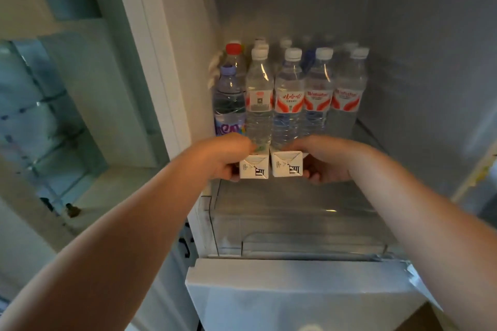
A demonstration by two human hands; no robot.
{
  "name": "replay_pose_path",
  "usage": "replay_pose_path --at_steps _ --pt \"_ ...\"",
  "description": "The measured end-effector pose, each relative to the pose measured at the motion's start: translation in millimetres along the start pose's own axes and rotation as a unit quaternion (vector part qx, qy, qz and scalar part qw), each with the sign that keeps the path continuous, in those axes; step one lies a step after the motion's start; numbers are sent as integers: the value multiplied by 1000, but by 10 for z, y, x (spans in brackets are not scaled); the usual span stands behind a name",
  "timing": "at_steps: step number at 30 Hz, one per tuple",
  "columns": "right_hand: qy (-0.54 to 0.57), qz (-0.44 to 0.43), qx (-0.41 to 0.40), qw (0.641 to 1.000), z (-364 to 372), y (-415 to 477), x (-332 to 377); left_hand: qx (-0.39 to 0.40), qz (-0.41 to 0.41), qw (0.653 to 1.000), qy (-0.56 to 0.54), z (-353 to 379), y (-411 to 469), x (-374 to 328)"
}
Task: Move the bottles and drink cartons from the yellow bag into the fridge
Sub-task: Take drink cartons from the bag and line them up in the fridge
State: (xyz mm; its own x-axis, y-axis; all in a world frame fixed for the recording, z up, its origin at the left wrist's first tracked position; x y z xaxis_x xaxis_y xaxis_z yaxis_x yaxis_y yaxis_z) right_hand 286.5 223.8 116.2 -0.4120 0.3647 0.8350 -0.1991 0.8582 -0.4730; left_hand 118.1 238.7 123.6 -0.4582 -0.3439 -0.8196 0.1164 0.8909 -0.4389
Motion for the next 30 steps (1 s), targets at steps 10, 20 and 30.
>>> replay_pose_path --at_steps 10,20,30 --pt "-85 174 186 963 116 710 -496 63 -165 983 42 293 641 550" --pt "-144 224 223 938 226 1161 -739 90 -270 955 84 409 946 786" --pt "-218 162 173 947 276 1282 -849 52 -163 931 323 405 931 676"
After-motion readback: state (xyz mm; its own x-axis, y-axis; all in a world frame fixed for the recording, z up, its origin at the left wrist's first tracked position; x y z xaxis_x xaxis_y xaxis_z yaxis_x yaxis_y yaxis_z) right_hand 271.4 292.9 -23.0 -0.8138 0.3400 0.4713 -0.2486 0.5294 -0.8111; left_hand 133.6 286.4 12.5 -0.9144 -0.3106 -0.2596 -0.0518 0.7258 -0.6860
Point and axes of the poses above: each hand's wrist, its own y-axis towards the middle knuckle, its own z-axis out of the palm, x = y × z, the point moved 7 cm from there along y, towards the middle knuckle
